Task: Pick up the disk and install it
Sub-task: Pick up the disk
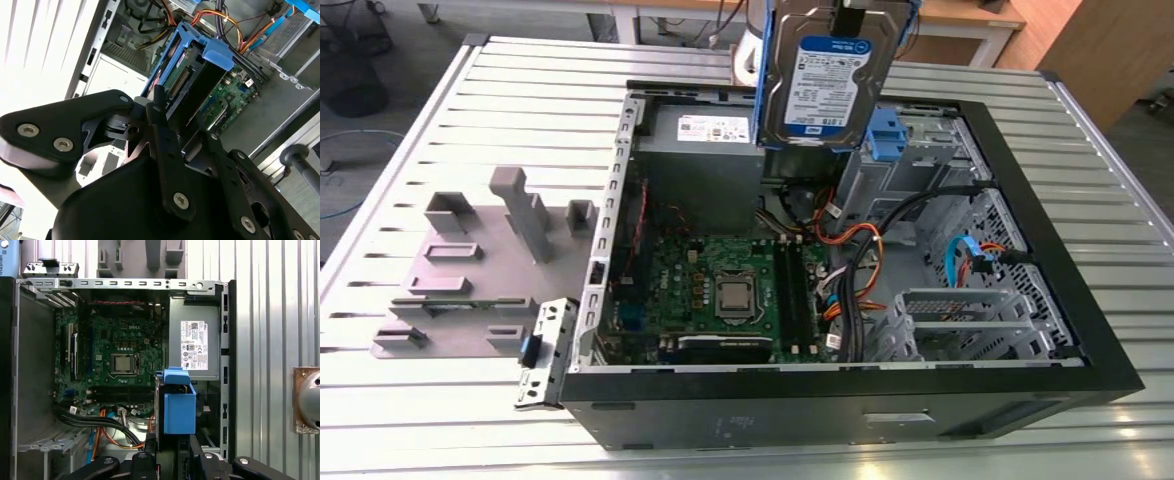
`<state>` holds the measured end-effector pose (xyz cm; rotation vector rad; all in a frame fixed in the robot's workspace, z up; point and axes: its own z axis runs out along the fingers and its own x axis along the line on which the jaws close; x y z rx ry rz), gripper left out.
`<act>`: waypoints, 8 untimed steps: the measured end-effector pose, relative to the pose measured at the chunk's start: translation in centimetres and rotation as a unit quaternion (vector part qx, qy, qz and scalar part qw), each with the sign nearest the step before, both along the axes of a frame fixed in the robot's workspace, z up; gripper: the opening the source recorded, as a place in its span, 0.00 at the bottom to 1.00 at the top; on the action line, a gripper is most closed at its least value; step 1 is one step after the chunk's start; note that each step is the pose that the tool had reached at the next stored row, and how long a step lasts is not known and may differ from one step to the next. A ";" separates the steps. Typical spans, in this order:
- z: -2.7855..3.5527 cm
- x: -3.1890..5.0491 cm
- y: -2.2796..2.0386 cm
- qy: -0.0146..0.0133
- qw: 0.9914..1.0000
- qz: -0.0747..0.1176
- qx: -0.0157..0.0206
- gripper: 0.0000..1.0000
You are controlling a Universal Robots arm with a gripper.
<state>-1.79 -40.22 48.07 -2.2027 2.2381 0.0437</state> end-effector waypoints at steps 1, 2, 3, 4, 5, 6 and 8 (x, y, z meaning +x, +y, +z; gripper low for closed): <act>0.00 0.00 -0.19 0.000 1.000 0.000 0.000 0.35; 0.00 0.00 -0.38 0.000 1.000 0.000 0.000 0.35; 0.00 0.00 -0.57 0.000 1.000 0.000 0.000 0.35; 0.00 0.00 -0.77 0.000 1.000 0.000 0.000 0.35; 0.00 0.00 -0.96 0.000 1.000 0.000 0.000 0.35; 0.00 0.00 -1.15 0.000 1.000 0.000 0.000 0.35; 0.00 0.00 -1.52 0.000 1.000 0.000 0.000 0.35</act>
